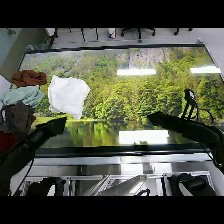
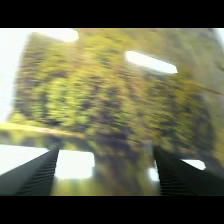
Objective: Fold the shirts.
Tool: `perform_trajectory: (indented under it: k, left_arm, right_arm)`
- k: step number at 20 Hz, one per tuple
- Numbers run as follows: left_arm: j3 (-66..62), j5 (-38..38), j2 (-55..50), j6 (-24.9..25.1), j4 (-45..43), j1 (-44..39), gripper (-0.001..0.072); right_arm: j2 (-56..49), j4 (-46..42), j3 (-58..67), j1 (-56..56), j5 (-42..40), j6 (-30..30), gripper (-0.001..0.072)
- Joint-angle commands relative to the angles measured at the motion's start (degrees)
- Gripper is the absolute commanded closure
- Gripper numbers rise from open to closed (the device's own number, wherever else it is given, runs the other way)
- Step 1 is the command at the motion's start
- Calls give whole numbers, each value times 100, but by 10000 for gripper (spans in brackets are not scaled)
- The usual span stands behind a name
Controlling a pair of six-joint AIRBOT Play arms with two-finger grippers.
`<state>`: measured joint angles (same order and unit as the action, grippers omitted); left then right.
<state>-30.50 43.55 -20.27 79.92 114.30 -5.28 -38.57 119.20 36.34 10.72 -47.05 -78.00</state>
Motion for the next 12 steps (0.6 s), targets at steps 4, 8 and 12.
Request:
perform_trajectory:
  k: [4, 8, 12]
  left_arm:
    - [-807, 367, -3163, 13, -446, 2162, 11]
    - [-1764, 162, -5591, 1165, 933, 1891, 12]
    - [-3034, 258, -7058, 1167, 988, 1412, 12]
  right_arm:
    - [-505, 0, 101, -319, 918, -26, 166]
    - [-1296, 2, 498, -393, 914, -173, 166]
    - [-1832, 0, 817, -382, 807, -175, 170]
